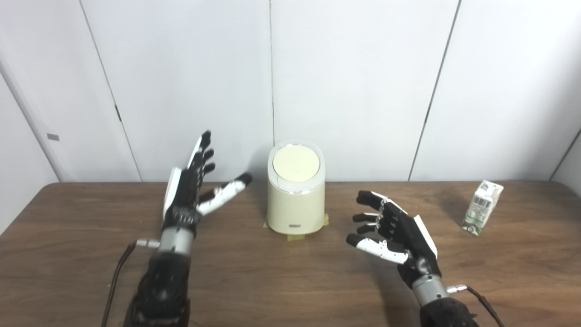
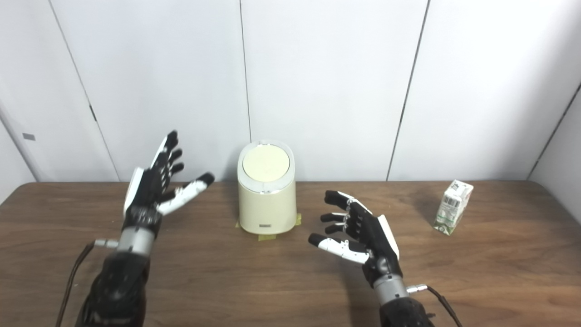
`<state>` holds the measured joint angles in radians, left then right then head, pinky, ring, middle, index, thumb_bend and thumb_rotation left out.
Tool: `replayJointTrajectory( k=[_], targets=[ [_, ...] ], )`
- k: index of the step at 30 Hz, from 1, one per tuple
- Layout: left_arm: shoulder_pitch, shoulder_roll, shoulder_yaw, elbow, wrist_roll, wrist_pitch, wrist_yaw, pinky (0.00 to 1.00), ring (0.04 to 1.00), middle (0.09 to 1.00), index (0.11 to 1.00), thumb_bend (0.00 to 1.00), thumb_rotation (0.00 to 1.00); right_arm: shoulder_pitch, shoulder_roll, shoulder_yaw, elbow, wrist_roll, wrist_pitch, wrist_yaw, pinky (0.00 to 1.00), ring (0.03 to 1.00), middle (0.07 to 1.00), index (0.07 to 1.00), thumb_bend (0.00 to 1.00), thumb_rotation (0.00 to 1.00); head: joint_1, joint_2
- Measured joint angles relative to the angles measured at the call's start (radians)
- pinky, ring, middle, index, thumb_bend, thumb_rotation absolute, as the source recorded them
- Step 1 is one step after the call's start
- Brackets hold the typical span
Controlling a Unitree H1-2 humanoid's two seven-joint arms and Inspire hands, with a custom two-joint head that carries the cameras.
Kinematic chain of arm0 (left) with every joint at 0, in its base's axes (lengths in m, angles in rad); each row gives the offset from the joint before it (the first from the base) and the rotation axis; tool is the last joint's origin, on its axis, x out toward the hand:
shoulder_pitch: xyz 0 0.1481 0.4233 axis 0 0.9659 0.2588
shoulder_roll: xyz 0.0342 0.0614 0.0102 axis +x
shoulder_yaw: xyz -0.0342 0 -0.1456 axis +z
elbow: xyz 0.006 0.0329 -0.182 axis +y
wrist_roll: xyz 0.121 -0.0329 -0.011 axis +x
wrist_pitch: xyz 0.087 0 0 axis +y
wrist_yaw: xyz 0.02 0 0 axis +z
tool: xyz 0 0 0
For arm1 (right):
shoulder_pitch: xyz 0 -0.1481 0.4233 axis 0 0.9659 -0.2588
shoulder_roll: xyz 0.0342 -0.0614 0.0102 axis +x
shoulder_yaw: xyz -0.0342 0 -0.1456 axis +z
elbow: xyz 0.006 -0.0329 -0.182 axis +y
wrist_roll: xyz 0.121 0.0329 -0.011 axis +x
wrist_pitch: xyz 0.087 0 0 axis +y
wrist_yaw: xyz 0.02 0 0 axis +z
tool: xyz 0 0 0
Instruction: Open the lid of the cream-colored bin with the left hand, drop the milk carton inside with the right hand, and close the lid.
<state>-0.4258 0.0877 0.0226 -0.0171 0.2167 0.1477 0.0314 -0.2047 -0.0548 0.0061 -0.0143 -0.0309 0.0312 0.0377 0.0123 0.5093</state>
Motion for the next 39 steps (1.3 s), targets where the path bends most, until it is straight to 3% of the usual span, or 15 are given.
replayJointTrajectory(
  k=[4, 7, 13, 17, 24, 39],
  targets=[
    [-0.052, -0.003, -0.027, 0.029, 0.051, 0.045, 0.012, 0.93, 1.0, 1.0, 1.0, 0.88, 0.33, -0.005, 0.0, 0.0, 0.007, 0.001, -0.001, 0.0, 0.55, 0.657, 0.789, 0.765, 0.77, 0.24, 0.003, 0.0],
    [-0.111, -0.002, -0.054, 0.06, 0.105, 0.072, 0.029, 0.99, 1.0, 1.0, 1.0, 0.91, 0.35, -0.013, 0.001, 0.001, 0.021, 0.001, -0.001, 0.0, 0.54, 0.651, 0.786, 0.764, 0.77, 0.24, 0.002, -0.002],
    [-0.23, 0.008, -0.105, 0.176, 0.196, 0.072, 0.076, 0.88, 1.0, 1.0, 1.0, 0.99, 0.39, -0.018, 0.009, 0.004, 0.024, 0.0, -0.002, -0.002, 0.52, 0.639, 0.785, 0.758, 0.74, 0.21, -0.002, -0.006],
    [-0.268, 0.02, -0.135, 0.263, 0.254, 0.069, 0.095, 0.96, 1.0, 1.0, 1.0, 0.98, 0.37, -0.018, 0.015, 0.011, 0.026, -0.004, -0.004, -0.002, 0.52, 0.651, 0.785, 0.756, 0.74, 0.21, -0.009, -0.008],
    [-0.294, 0.033, -0.16, 0.368, 0.268, 0.028, 0.121, 1.0, 1.0, 1.0, 1.0, 0.98, 0.32, -0.019, 0.033, 0.013, 0.025, -0.006, -0.005, -0.004, 0.5, 0.65, 0.784, 0.748, 0.75, 0.19, -0.018, -0.006],
    [-0.313, 0.032, -0.201, 0.422, 0.291, 0.028, 0.124, 1.0, 1.0, 1.0, 1.0, 1.0, 0.31, -0.023, 0.039, 0.014, 0.026, -0.02, -0.008, -0.015, 0.48, 0.639, 0.785, 0.745, 0.75, 0.19, -0.035, -0.002]
  ],
)
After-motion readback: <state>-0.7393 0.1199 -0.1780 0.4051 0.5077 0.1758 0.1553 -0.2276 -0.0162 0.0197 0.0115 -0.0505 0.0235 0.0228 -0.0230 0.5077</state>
